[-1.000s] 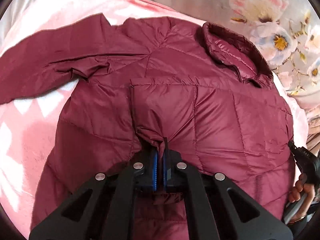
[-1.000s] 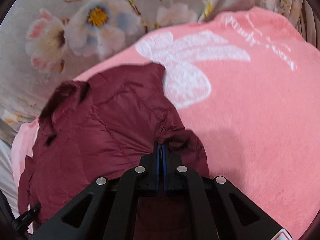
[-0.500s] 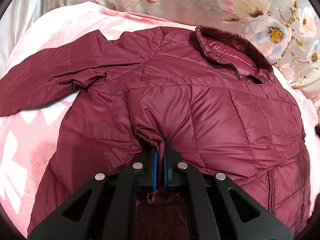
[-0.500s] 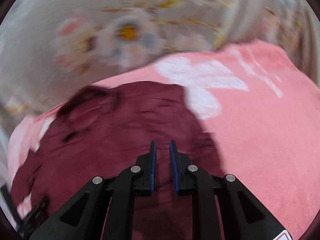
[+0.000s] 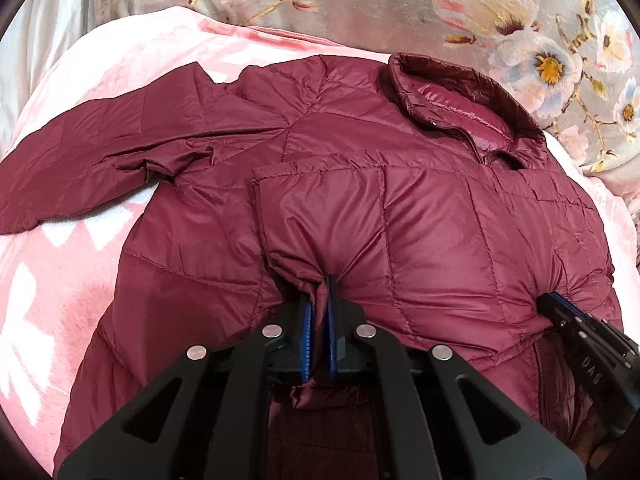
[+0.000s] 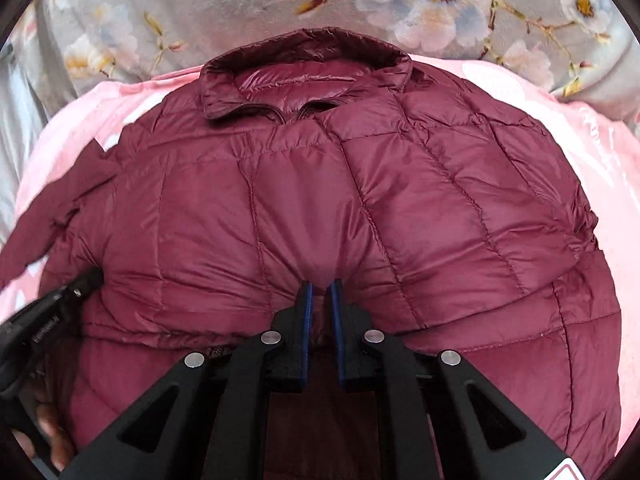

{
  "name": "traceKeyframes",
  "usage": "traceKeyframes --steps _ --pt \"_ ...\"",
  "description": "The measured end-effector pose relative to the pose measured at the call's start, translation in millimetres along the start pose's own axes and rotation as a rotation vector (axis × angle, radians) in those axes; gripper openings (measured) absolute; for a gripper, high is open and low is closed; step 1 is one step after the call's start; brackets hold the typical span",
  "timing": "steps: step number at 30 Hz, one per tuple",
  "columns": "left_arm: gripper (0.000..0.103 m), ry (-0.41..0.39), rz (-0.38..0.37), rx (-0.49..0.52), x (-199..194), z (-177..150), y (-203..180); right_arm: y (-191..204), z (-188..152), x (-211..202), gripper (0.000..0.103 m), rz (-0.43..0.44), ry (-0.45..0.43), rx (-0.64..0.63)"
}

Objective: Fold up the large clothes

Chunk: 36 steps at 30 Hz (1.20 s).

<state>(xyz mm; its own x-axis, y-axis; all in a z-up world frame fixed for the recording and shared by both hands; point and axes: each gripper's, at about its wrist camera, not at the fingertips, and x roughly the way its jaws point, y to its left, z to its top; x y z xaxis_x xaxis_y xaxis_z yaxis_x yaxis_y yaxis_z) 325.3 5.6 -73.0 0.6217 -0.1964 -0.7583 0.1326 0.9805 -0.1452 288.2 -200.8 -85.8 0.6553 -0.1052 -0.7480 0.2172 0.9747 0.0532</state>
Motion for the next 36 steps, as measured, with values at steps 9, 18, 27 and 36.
traceKeyframes --steps 9,18,27,36 --pt "0.005 0.0 0.002 0.001 0 0 -1 16 -1 2 0.009 -0.093 -0.006 -0.081" --pt "0.02 0.035 -0.065 -0.098 -19 -5 20 39 -3 -21 0.01 -0.162 0.027 -0.172" --pt "0.079 -0.077 -0.029 -0.47 -106 -17 190 45 -54 -86 0.015 0.013 -0.009 -0.086" --pt "0.075 -0.135 0.231 -0.824 -117 -9 400 54 -94 -91 0.041 0.011 -0.018 -0.13"
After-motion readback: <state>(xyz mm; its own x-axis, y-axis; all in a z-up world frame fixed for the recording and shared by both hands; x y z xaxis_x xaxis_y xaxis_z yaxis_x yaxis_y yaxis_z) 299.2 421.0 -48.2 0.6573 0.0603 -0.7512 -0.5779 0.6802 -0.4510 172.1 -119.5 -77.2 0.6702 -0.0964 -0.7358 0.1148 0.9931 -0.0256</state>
